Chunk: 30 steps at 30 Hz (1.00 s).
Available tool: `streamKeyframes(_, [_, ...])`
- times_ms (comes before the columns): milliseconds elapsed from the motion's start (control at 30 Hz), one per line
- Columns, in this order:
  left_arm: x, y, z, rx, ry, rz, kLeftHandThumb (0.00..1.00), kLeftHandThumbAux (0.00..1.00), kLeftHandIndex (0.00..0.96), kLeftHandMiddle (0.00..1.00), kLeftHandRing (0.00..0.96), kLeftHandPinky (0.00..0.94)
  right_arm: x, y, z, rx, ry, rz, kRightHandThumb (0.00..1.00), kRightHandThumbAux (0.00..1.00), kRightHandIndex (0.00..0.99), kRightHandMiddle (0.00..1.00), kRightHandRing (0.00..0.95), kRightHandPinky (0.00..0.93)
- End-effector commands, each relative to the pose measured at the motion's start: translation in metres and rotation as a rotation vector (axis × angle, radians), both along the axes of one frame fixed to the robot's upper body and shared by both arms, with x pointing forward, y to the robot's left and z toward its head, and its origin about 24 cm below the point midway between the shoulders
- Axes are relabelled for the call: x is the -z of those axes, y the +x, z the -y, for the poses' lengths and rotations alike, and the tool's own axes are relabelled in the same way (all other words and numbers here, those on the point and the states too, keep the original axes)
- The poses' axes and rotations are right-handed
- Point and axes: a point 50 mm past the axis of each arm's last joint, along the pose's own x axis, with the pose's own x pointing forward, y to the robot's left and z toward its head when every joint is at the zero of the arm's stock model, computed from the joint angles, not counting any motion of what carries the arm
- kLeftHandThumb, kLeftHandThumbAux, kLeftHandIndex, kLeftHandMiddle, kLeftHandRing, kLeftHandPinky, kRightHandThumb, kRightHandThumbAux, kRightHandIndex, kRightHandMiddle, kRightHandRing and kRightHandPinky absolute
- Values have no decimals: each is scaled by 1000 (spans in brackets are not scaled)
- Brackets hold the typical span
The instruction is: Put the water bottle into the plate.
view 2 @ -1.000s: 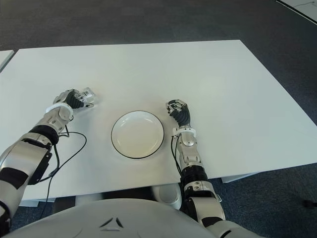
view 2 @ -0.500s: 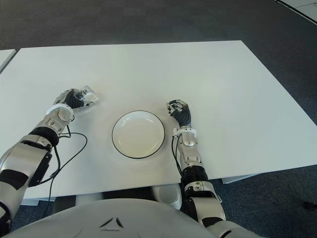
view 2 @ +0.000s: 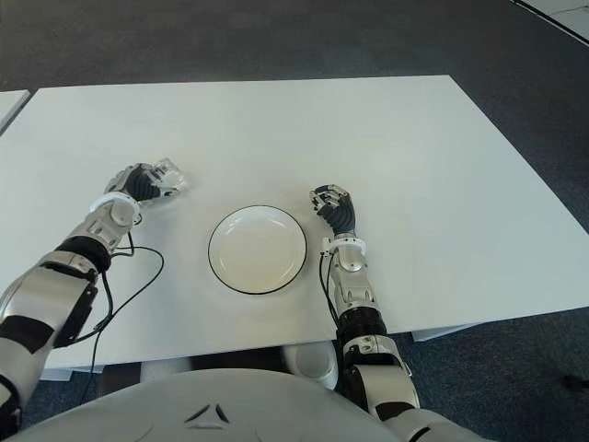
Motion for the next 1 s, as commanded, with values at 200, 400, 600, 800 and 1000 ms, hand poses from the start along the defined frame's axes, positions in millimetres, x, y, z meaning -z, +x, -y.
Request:
streamKeyframes(200, [-27, 17, 18, 120, 26, 98, 852, 670, 395, 533, 839, 811, 30, -19, 2, 18, 12, -151, 705, 729, 433, 624, 612, 608])
streamKeyframes(400, [-43, 22, 25, 175, 50, 155, 851, 671, 394, 532, 836, 809, 29, -19, 0, 10, 13, -150, 704, 729, 434, 624, 613, 604])
streamKeyframes(600, [-65, 26, 34, 233, 77, 208, 850, 671, 392, 531, 839, 819, 30, -19, 0, 7, 13, -155, 703, 730, 433, 624, 610, 594])
streamKeyframes(800, [-85, 18, 53, 343, 96, 287, 851, 672, 392, 531, 850, 821, 31, -19, -1, 2, 12, -152, 703, 730, 433, 622, 607, 592])
streamKeyframes(1000, [-89, 6, 62, 399, 112, 326, 851, 672, 392, 531, 849, 807, 32, -20, -1, 3, 15, -150, 702, 730, 433, 620, 606, 590])
